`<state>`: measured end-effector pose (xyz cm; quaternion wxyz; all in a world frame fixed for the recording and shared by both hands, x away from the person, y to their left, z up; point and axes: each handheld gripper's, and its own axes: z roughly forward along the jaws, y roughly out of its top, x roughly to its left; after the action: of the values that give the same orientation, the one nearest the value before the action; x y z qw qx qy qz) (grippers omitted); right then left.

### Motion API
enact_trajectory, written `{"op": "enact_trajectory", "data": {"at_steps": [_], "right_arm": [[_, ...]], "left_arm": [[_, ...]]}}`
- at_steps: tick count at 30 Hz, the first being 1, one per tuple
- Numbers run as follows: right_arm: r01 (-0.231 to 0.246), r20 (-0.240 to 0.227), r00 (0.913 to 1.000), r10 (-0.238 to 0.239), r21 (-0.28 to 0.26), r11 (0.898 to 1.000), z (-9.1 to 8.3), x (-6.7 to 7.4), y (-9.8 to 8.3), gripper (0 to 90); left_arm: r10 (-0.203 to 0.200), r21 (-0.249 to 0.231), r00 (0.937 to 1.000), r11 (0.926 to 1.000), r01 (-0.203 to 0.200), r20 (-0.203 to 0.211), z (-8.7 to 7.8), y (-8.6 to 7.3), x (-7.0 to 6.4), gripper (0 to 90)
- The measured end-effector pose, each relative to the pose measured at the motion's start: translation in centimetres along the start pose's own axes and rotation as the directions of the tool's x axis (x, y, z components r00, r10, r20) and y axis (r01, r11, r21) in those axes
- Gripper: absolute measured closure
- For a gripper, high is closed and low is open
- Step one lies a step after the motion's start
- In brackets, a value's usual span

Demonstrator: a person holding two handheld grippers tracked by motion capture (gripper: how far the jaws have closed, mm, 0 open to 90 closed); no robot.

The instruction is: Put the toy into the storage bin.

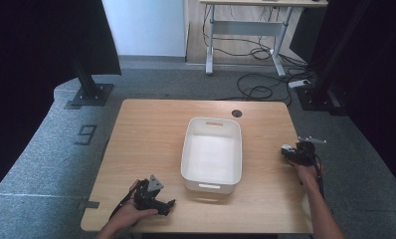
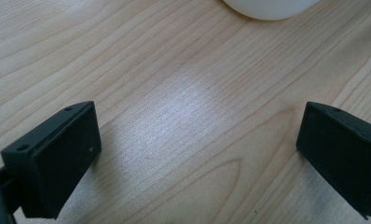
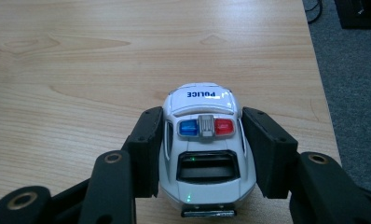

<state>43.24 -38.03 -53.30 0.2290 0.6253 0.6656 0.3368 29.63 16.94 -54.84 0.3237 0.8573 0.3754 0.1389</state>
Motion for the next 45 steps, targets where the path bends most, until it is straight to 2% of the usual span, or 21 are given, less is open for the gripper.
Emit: {"op": "enact_trajectory", "data": {"at_steps": [9, 17, 24, 28, 38, 45], "right_arm": [[-0.017, 0.001, 0.9999, 0.017, 0.008, 1.0, -0.9, 0.2, 0.1, 50.0], [-0.013, -0.016, 0.9998, 0.012, -0.015, 1.0, -2.1, 0.9, 0.3, 50.0], [0.007, -0.03, 0.9995, -0.007, -0.027, 1.0, -3.1, 2.0, 0.7, 50.0], [0.033, -0.034, 0.9988, -0.034, -0.031, 0.999, -3.5, 2.8, 0.9, 50.0], [0.052, -0.065, 0.9964, -0.054, -0.045, 0.998, -4.5, 4.7, 1.7, 50.0], [0.046, -0.087, 0.995, -0.05, -0.047, 0.998, -4.7, 5.3, 1.9, 50.0]], "left_arm": [[0.0, 0.001, 1.0, 1.0, 0.0, -0.001, 0.0, 0.0, 0.0, 0.0], [0.001, 0.001, 1.0, 1.0, -0.001, -0.001, 0.0, 0.0, 0.0, 0.0], [0.001, 0.001, 1.0, 1.0, -0.001, -0.001, 0.0, 0.0, 0.0, 0.0], [0.001, 0.0, 1.0, 1.0, -0.001, -0.001, 0.0, 0.0, 0.0, 0.0], [0.0, 0.0, 1.0, 1.0, 0.0, -0.001, 0.0, 0.0, 0.0, 0.0], [0.001, 0.001, 1.0, 1.0, -0.001, -0.001, 0.0, 0.0, 0.0, 0.0]]}}
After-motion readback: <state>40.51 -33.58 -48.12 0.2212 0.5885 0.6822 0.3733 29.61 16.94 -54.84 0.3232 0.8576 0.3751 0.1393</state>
